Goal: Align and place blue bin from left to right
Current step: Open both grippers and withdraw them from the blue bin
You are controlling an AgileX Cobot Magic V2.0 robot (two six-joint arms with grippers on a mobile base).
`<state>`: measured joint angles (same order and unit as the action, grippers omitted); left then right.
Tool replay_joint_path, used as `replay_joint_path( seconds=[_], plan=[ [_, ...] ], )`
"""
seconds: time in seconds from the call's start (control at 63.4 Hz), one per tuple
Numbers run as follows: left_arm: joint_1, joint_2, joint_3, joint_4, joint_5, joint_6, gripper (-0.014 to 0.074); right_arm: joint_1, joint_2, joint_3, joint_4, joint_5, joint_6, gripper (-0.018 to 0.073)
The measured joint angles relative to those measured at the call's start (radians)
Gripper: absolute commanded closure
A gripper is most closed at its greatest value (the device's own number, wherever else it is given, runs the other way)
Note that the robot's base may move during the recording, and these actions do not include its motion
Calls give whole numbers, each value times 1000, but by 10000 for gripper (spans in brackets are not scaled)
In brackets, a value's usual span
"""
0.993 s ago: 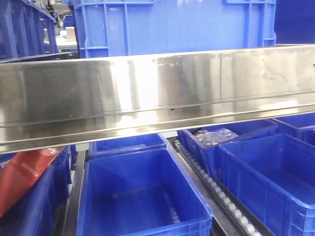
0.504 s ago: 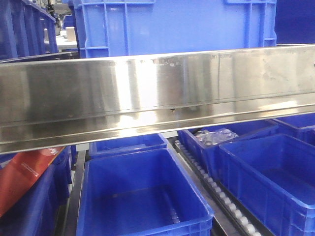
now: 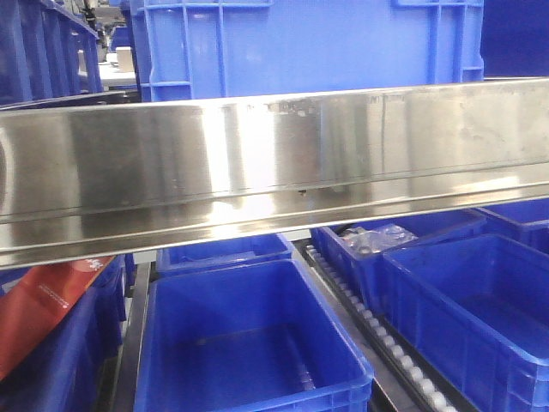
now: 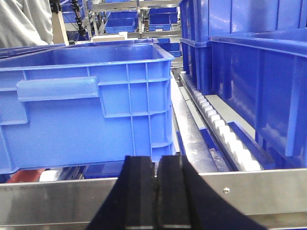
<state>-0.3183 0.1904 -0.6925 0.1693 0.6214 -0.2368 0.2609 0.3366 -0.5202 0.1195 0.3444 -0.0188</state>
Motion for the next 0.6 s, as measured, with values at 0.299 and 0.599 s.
replay_joint_path(
  seconds=[0.299, 0.599],
  plan=[
    [0, 0, 0, 0, 0, 0, 604, 0, 0, 0, 0, -1, 0, 629],
    [0, 0, 0, 0, 0, 0, 604, 0, 0, 0, 0, -9, 0, 629]
  ],
)
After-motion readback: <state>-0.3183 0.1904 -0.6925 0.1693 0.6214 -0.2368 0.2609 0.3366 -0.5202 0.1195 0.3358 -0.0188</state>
